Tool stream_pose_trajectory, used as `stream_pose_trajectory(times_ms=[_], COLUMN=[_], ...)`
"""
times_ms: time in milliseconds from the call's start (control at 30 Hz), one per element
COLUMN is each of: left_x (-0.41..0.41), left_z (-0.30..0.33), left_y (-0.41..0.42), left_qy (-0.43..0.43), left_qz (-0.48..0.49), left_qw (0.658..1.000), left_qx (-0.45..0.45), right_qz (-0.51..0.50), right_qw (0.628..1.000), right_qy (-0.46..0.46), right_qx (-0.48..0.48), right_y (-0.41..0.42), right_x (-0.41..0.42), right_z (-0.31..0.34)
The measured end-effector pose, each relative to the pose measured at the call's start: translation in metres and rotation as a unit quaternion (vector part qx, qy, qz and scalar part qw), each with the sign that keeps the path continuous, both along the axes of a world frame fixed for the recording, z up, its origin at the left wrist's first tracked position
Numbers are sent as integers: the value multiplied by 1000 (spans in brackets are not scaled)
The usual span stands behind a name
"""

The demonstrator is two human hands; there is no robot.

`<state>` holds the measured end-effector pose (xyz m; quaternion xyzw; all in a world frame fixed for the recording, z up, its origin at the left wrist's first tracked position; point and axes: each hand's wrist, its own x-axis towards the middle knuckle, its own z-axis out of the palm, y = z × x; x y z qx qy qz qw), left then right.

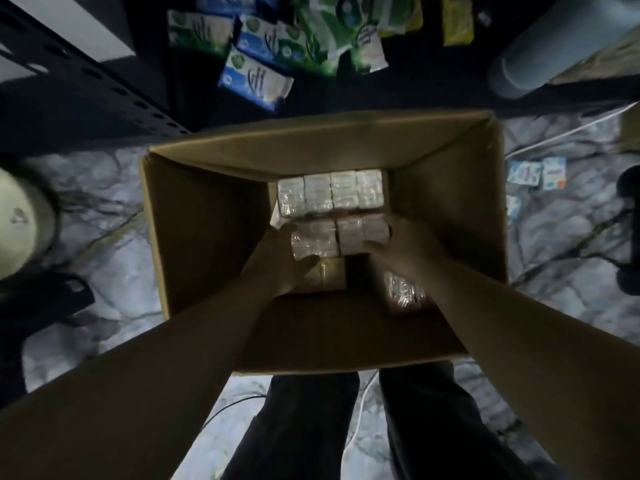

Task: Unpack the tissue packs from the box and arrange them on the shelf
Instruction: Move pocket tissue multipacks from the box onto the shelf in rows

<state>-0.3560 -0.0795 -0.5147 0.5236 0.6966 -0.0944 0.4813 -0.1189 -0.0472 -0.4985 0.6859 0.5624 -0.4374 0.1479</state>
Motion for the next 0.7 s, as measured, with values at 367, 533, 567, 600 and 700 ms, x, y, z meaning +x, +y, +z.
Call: stream_pose_trajectory(times_ms=[367, 533, 567, 600, 700], left_x=[8, 33, 39, 45, 58], left_z=[-66, -49, -47, -44, -44], left_y=[-16, -13, -10, -7, 0], left_qy=[-136, -122, -121, -125, -136], left_qz=[193, 250, 244, 240, 267], left_qw=[972, 960, 962, 963, 954], left_qx=[-6, 12, 3, 0, 5], right_qz=[46, -8, -15, -21, -28], right_qw=[994, 999, 999, 999, 999], right_qy=[-68, -35, -30, -26, -17], right_qx=[-73, -31, -28, -28, -7], right_y=[-40, -45, -45, -44, -43], right_x=[9, 8, 7, 6, 8], right_z=[15, 33, 40, 49, 74])
